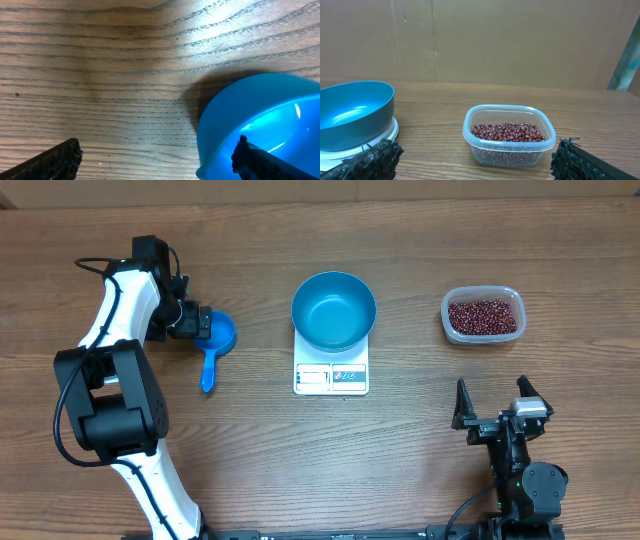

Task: Scoop item into bowl and weigh 150g on scale
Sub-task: 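Close the left gripper on the blue scoop handle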

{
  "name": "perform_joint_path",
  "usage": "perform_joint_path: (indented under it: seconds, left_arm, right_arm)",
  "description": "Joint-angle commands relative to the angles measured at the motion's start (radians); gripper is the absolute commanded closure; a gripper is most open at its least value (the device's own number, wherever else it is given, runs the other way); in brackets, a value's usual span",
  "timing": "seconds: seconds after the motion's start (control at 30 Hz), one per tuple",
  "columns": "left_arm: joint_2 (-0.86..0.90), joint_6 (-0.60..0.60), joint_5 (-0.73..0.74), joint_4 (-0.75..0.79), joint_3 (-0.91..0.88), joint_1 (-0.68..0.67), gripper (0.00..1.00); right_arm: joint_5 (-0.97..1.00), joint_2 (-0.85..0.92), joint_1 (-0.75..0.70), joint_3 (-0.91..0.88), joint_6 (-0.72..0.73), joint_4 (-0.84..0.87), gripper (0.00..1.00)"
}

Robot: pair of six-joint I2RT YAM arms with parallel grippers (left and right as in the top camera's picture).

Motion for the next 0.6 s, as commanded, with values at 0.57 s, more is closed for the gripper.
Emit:
perform_joint_path:
  seconds: [0.57]
  left_arm:
    - [0.019,0.026,0.006,0.0,0.013,-0.004,0.13]
  right_arm:
    - [0.005,-0.01,-0.004,-0.01,0.003,0.005,0.0]
